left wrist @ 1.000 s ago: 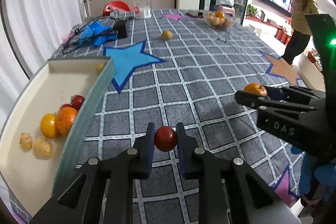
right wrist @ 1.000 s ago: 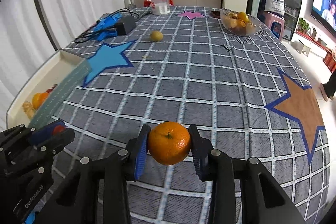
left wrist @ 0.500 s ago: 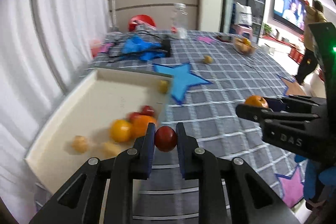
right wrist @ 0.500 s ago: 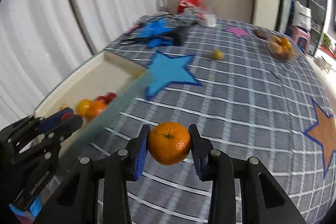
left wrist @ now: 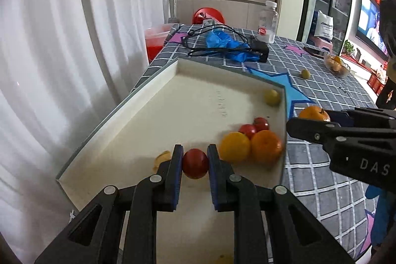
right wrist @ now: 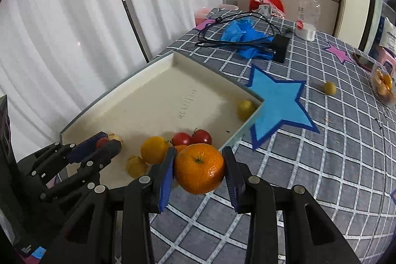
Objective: Organize fruits
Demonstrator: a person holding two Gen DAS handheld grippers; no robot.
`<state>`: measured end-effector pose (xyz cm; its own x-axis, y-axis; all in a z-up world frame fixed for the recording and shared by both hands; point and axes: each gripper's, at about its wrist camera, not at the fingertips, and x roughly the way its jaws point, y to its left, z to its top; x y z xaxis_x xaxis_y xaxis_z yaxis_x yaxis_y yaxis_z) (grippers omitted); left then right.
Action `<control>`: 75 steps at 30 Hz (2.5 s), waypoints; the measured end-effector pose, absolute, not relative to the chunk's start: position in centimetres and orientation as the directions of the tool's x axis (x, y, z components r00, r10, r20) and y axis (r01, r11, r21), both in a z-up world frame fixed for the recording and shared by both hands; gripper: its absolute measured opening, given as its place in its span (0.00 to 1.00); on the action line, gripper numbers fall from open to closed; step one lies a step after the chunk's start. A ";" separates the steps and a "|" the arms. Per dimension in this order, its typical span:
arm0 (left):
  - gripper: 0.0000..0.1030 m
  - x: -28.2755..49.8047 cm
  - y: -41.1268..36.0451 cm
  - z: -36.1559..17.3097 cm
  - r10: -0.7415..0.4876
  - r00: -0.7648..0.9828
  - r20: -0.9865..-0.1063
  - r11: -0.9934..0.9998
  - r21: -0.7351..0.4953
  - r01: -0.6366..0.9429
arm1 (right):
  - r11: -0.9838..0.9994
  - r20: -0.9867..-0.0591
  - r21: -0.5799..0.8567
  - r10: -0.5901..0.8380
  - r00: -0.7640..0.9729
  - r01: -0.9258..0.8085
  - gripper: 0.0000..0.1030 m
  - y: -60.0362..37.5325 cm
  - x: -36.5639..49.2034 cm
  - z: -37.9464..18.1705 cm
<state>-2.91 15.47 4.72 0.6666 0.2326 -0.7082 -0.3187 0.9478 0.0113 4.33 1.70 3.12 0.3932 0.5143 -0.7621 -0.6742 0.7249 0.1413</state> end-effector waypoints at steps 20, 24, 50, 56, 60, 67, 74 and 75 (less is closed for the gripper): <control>0.21 -2.0 15.9 3.0 0.207 0.652 -0.730 0.950 -0.009 -0.311 | 0.734 -0.772 0.142 0.502 0.390 -0.665 0.38 2.4 5.3 2.2; 0.21 -2.2 15.7 3.0 0.208 0.648 -0.732 0.951 -0.005 -0.311 | 0.733 -0.770 0.148 0.507 0.387 -0.664 0.38 2.3 5.2 2.2; 0.21 -2.1 14.7 3.1 0.205 0.651 -0.731 0.954 0.001 -0.299 | 0.748 -0.760 0.163 0.511 0.402 -0.644 0.38 0.4 5.3 2.3; 0.21 -2.1 13.8 3.2 0.192 0.660 -0.727 0.962 0.006 -0.274 | 0.760 -0.756 0.169 0.509 0.412 -0.628 0.38 -0.6 5.5 2.3; 0.21 -2.1 13.2 3.4 0.184 0.665 -0.723 0.965 0.005 -0.262 | 0.767 -0.752 0.174 0.509 0.419 -0.618 0.38 -1.4 5.5 2.4; 0.21 -2.1 12.7 3.6 0.180 0.669 -0.721 0.968 0.009 -0.251 | 0.775 -0.750 0.178 0.506 0.427 -0.606 0.38 -2.4 5.4 2.3; 0.21 -2.2 12.4 3.5 0.181 0.667 -0.723 0.968 0.013 -0.249 | 0.777 -0.752 0.178 0.503 0.425 -0.604 0.38 -2.6 5.4 2.2; 0.21 -2.2 12.4 3.5 0.182 0.666 -0.723 0.968 0.014 -0.249 | 0.776 -0.752 0.178 0.504 0.425 -0.605 0.38 -2.6 5.4 2.1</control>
<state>-2.16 12.42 3.50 0.6664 0.1819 -0.7231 -0.2492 0.9684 0.0139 5.40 -2.58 2.15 0.4250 0.5036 -0.7522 -0.6048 0.7763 0.1781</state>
